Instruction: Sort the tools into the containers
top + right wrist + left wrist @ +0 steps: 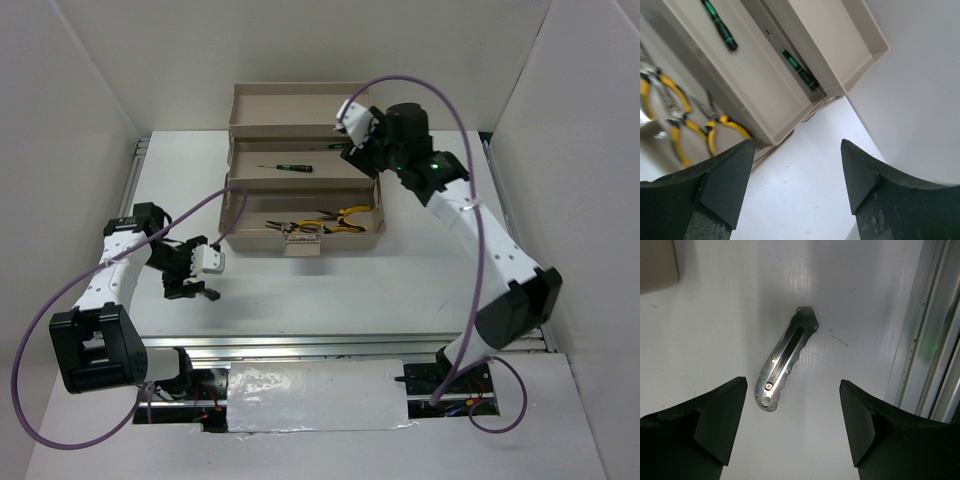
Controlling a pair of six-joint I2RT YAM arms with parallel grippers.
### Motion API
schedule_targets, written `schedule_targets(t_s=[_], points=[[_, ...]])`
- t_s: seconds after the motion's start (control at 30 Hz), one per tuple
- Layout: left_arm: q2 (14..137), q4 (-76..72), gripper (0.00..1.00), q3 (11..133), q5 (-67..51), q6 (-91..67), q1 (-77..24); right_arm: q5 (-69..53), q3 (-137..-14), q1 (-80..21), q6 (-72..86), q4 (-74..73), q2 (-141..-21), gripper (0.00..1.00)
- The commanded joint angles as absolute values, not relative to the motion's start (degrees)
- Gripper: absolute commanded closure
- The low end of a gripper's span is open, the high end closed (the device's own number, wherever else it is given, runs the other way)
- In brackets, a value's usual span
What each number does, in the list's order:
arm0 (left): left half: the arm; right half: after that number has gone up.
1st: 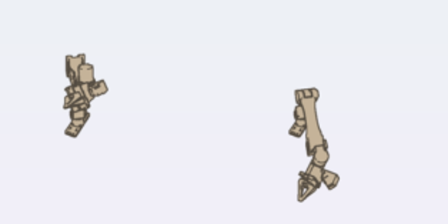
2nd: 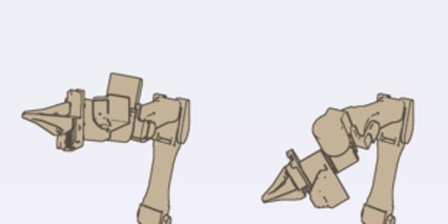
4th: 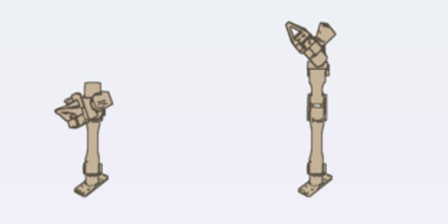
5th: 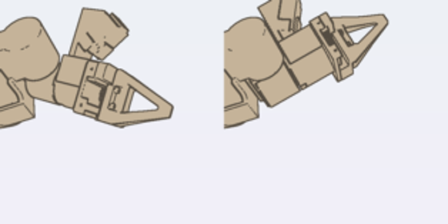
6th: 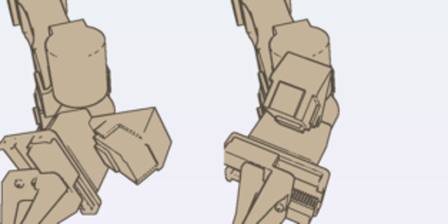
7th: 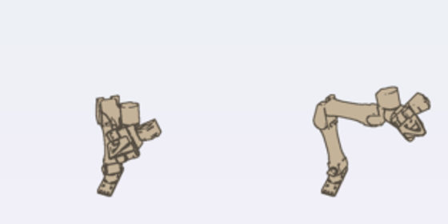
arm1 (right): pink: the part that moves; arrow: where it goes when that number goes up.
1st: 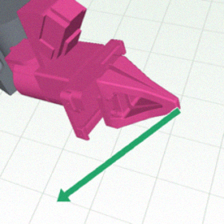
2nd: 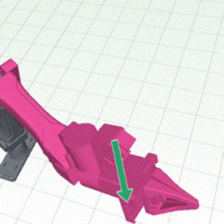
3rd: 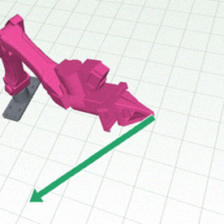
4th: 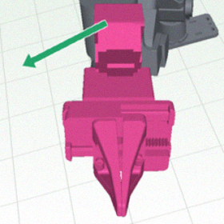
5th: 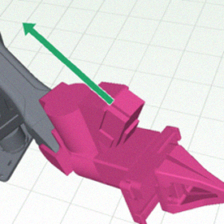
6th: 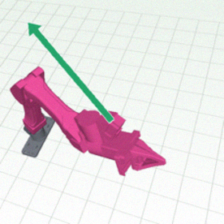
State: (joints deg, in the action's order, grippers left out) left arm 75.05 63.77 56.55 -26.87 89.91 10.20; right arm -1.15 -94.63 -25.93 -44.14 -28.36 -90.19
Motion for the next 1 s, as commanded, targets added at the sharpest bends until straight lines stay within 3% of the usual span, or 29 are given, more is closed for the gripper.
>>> schedule_targets(t_s=[0.0, 0.13, 0.53, 0.7, 0.83, 0.97], points=[[75.8, 58.6, 0.12, 53.4, -24.1, 101.9, 10.8, -10.3, -95.0, -23.1, -29.0, -37.7, -82.3, 0.21], [81.5, 56.4, 0.13, 52.9, -21.1, 106.7, 10.8, -14.1, -91.9, -20.7, -23.7, -41.5, -78.2, 0.17], [92.1, 49.3, 0.18, 54.1, -20.1, 109.9, 10.8, -22.9, -91.6, -9.6, -18.5, -48.1, -76.6, 0.18], [91.9, 48.4, 0.29, 51.3, -18.3, 112.1, 11.0, -23.7, -91.8, -8.1, -18.4, -48.8, -77.3, 0.18], [90.2, 46.1, 0.46, 46.9, -17.3, 113.1, 11.0, -25.0, -92.6, -7.3, -17.6, -49.0, -78.2, 0.19], [87.8, 47.1, 0.57, 44.7, -16.8, 112.2, 11.0, -25.3, -93.0, -7.0, -17.1, -49.0, -78.1, 0.20]])
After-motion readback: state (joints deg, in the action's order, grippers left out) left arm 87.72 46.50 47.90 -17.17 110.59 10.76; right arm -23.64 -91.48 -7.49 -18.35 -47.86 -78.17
